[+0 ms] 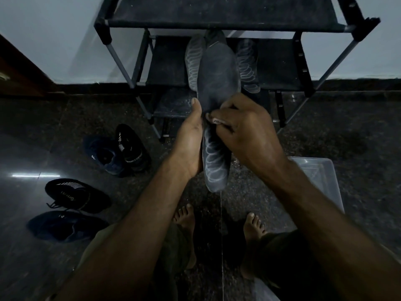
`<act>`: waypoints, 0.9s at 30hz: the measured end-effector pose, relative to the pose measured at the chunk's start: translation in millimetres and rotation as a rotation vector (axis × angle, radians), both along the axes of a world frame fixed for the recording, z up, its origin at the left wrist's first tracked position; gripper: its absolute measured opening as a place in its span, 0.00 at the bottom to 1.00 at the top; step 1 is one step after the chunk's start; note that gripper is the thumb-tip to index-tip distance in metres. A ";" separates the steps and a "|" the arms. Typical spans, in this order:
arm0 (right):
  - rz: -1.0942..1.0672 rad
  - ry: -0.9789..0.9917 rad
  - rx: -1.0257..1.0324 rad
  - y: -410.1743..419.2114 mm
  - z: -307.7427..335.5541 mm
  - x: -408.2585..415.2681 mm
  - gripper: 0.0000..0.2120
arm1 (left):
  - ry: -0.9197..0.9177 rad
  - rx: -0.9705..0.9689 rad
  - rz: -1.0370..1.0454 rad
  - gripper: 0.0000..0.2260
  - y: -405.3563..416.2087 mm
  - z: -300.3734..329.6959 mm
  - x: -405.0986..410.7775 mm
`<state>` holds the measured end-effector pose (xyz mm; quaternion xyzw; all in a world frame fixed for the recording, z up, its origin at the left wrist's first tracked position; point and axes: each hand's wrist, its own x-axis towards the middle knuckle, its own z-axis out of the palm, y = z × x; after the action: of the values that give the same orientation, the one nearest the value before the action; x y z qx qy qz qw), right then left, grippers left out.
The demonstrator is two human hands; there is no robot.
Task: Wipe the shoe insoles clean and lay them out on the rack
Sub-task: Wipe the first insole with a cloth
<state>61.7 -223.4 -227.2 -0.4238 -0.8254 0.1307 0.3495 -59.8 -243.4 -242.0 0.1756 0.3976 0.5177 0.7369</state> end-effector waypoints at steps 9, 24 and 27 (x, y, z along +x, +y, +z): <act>0.081 0.011 -0.001 -2.6 -2.2 -4.1 0.07 | 0.005 0.003 -0.014 0.32 -0.4 -0.9 -1.5; 0.035 -0.139 0.077 -3.9 0.6 -1.3 0.08 | -0.034 -0.020 0.008 0.32 1.6 -1.7 -2.6; -0.107 -0.113 0.067 2.1 -0.9 6.2 0.07 | 0.008 -0.005 0.001 0.28 1.3 0.1 2.0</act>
<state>67.9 -221.3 -228.1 -0.4619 -0.8240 0.0599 0.3226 -57.8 -242.0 -241.9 0.1758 0.4018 0.5162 0.7357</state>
